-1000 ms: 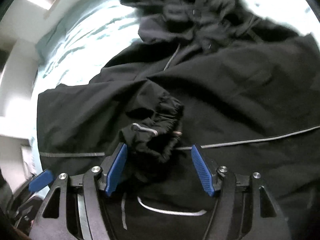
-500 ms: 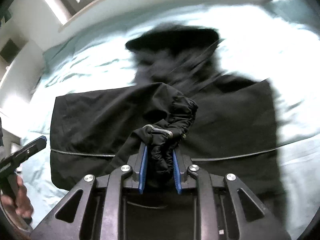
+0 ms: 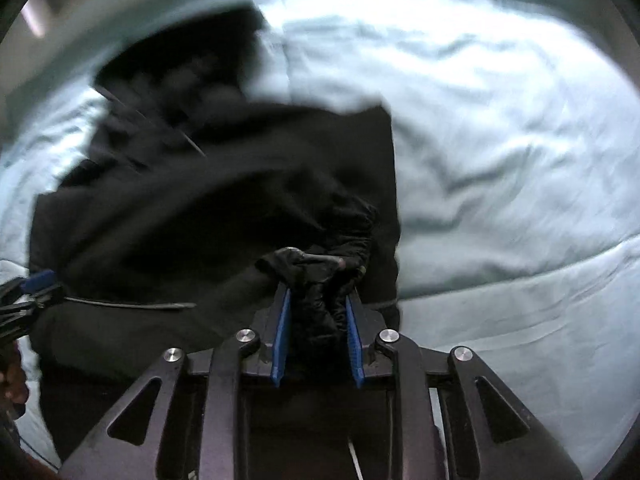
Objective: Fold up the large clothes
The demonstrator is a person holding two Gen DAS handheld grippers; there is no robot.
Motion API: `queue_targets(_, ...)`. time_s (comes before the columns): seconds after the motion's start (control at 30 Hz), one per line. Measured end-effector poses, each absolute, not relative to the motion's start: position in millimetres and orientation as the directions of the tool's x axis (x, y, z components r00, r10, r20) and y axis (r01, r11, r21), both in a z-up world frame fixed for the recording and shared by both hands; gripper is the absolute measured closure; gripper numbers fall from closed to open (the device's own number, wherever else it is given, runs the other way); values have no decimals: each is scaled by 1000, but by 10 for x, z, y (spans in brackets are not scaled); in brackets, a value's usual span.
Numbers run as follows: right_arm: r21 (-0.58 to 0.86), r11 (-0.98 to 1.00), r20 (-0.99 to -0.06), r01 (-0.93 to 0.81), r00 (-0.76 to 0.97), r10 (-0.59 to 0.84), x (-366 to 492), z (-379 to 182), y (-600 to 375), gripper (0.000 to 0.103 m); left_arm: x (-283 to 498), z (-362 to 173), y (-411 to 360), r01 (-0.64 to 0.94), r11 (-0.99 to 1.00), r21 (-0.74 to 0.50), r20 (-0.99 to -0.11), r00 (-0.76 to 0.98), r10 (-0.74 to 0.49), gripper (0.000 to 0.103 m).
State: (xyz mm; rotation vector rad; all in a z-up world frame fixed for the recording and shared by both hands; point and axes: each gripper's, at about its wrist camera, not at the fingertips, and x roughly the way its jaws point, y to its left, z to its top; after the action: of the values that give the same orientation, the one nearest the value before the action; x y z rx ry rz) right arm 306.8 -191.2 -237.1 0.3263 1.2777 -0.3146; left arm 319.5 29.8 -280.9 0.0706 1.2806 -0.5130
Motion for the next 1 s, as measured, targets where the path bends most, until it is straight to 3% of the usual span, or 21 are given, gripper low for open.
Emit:
queue_targets(0.17, 128, 883, -971, 451, 240, 18, 2919, -2486, -2087, 63, 3227, -2750, 357, 397, 880, -260, -923, 164, -347, 44)
queue_targets(0.23, 101, 878, -971, 468, 238, -15, 2828, -2280, -2126, 44, 3188, -2626, 411, 391, 882, -263, -922, 167, -348, 44)
queue_targets(0.33, 43, 889, -951, 456, 292, -104, 2709, -1854, -2051, 40, 3060, -2402, 441, 393, 878, -273, -907, 198, -371, 44)
queue_targets(0.47, 89, 918, -939, 386, 339, -52, 2865, -1671, -1744, 40, 2903, -2342, 472, 350, 897, -270, -912, 204, -355, 44)
queue_targets(0.6, 46, 953, -972, 298, 235, -26, 3144, -2230, -1454, 45, 2819, -2593, 470, 294, 940, -174, -950, 201, -239, 44)
queue_targets(0.73, 86, 949, -984, 302, 173, 34, 3158, -2749, -1567, 48, 2840, -2802, 577, 214, 953, -214, -945, 201, -257, 44)
queue_targets(0.87, 79, 971, -988, 226, 146, 46, 3181, -2496, -1601, 53, 2816, -2643, 468, 199, 967, -158, -948, 244, -205, 44)
queue_targets(1.0, 88, 984, -966, 157, 255, 46, 3228, -1966, -1756, 51, 2833, -2270, 510, 190, 954, -231, -901, 329, -283, 44)
